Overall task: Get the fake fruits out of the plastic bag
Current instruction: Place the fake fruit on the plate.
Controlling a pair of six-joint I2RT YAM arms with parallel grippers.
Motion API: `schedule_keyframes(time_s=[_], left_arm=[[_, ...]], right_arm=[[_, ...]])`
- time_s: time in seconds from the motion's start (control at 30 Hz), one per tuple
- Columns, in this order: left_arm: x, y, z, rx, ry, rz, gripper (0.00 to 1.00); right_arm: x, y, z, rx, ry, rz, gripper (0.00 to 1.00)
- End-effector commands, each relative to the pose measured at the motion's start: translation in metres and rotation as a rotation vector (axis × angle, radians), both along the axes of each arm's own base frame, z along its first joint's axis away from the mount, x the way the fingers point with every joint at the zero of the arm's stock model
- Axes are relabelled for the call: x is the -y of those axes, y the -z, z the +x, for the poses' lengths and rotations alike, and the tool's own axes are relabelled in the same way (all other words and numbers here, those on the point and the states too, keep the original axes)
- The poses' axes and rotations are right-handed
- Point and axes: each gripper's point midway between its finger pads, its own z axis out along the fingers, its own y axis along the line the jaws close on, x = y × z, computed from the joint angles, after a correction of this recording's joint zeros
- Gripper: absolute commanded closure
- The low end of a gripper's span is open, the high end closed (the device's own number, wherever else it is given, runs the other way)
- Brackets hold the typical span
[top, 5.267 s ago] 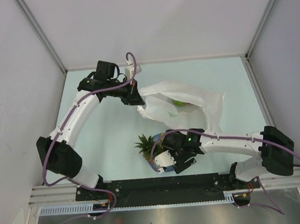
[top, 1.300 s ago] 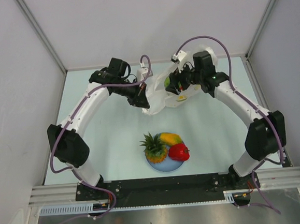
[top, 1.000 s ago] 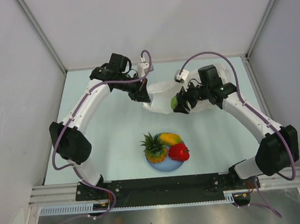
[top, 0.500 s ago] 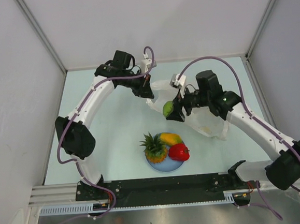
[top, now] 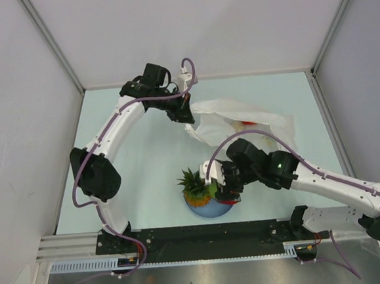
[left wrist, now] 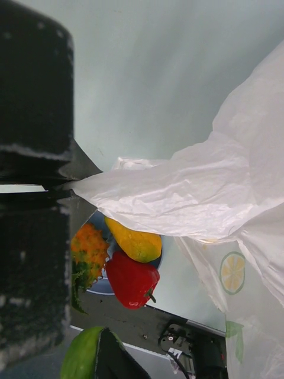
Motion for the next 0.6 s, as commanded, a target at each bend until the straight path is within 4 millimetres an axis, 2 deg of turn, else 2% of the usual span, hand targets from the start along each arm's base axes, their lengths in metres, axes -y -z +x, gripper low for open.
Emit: schedule_keyframes(time_s=[0.0, 0.13, 0.27, 0.43, 0.57], left_arm=[[-0.006, -0.035, -0.002, 0.123, -0.01, -0.012, 1.0], [-0.01, -0.033, -0.01, 0.121, -0.006, -0.005, 1.0], [-0.013, -0.028, -0.013, 0.122, 0.0, 0.01, 1.0], [-0.018, -0.029, -0.015, 0.133, -0.003, 0.024, 1.0], [-0.017, -0.031, -0.023, 0.121, 0.009, 0.008, 1.0]], right_arm=[[-0.007, 0.014, -0.014, 0.136, -0.113, -0.053, 0.57], [-0.015, 0.029, -0.033, 0.157, -0.184, -0.067, 0.57], [-0.018, 0.032, -0.031, 0.162, -0.215, -0.034, 0.56], [-0.017, 0.057, -0.039, 0.155, -0.283, -0.081, 0.56], [-0.024, 0.066, -0.049, 0.193, -0.332, -0.069, 0.56]])
